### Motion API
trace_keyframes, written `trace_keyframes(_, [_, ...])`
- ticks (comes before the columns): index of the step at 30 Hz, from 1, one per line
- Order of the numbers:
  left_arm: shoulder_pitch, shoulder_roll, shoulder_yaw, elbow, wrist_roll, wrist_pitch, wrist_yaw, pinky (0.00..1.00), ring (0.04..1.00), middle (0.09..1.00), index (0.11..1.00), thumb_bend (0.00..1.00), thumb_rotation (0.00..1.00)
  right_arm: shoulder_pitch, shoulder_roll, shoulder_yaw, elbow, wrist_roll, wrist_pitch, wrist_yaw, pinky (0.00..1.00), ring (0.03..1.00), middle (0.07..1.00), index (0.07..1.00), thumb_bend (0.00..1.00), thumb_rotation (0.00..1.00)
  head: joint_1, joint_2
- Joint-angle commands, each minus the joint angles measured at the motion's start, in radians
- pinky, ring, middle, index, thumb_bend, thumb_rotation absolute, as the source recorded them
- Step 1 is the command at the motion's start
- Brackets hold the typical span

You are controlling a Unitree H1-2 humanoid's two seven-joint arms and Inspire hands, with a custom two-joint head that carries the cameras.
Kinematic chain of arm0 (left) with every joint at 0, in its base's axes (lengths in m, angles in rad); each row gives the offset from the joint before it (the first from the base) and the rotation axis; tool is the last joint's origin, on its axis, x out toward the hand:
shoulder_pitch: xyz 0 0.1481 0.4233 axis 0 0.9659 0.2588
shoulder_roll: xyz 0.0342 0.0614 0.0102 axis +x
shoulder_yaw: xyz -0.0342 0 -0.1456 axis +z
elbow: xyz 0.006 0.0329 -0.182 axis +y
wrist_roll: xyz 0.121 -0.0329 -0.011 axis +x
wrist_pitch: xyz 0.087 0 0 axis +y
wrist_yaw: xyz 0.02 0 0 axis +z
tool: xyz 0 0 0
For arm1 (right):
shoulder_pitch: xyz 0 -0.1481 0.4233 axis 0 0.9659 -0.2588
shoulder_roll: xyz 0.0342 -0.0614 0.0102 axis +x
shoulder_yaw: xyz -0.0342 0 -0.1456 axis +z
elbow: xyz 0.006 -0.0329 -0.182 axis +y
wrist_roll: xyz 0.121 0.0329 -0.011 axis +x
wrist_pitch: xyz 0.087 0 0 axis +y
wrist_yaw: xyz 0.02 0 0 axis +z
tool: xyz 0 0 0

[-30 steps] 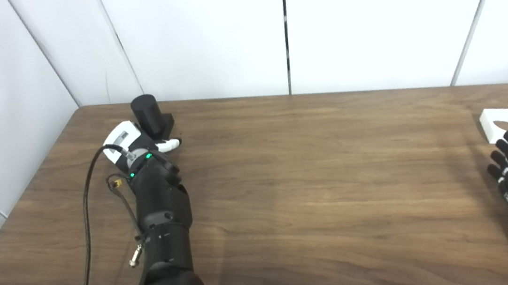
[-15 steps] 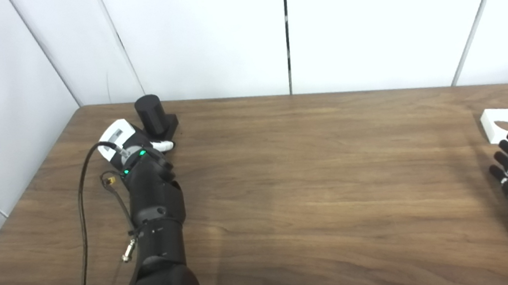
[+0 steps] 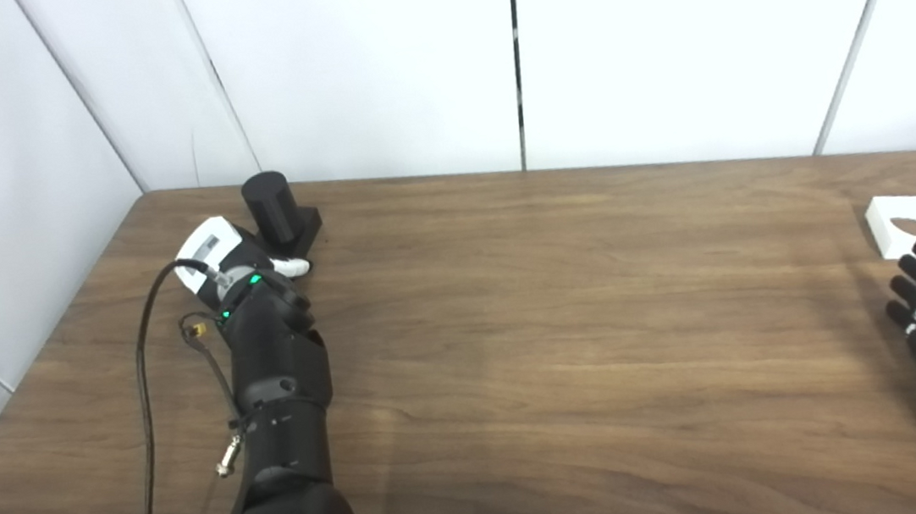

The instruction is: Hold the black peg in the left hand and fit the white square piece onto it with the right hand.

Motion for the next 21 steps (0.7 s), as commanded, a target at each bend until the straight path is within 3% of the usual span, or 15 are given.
trace_keyframes(1, [-0.029, 0.032, -0.016, -0.014, -0.005, -0.001, 0.039, 0.99, 1.0, 0.988, 0.713, 0.73, 0.17, -0.031, -0.027, -0.009, -0.035, 0.008, -0.006, 0.004, 1.0, 1.0, 1.0, 1.0, 0.63, 1.0, 0.0, 0.001])
trace_keyframes(8, [-0.021, 0.033, -0.028, -0.011, -0.066, -0.001, 0.078, 0.99, 0.996, 0.942, 0.642, 0.7, 0.04, -0.035, -0.029, -0.016, -0.046, 0.013, 0.007, 0.0, 1.0, 1.0, 1.0, 1.0, 0.63, 1.0, 0.0, 0.004])
trace_keyframes(10, [-0.02, 0.035, -0.032, -0.008, -0.073, -0.001, 0.083, 0.98, 0.987, 0.928, 0.526, 0.56, 0.05, -0.036, -0.03, -0.017, -0.045, 0.013, 0.01, 0.003, 1.0, 1.0, 1.0, 1.0, 0.63, 1.0, 0.001, 0.004])
trace_keyframes(11, [-0.019, 0.036, -0.035, -0.005, -0.076, -0.001, 0.085, 0.98, 0.986, 0.926, 0.51, 0.54, 0.05, -0.036, -0.031, -0.017, -0.045, 0.014, 0.011, 0.004, 1.0, 1.0, 1.0, 1.0, 0.63, 1.0, 0.001, 0.005])
trace_keyframes(21, [0.0, 0.053, -0.077, -0.006, -0.114, -0.001, 0.09, 0.92, 0.953, 0.905, 0.494, 0.52, 0.05, -0.037, -0.035, -0.01, -0.052, 0.012, 0.019, 0.008, 1.0, 1.0, 1.0, 1.0, 0.63, 1.0, -0.009, 0.009])
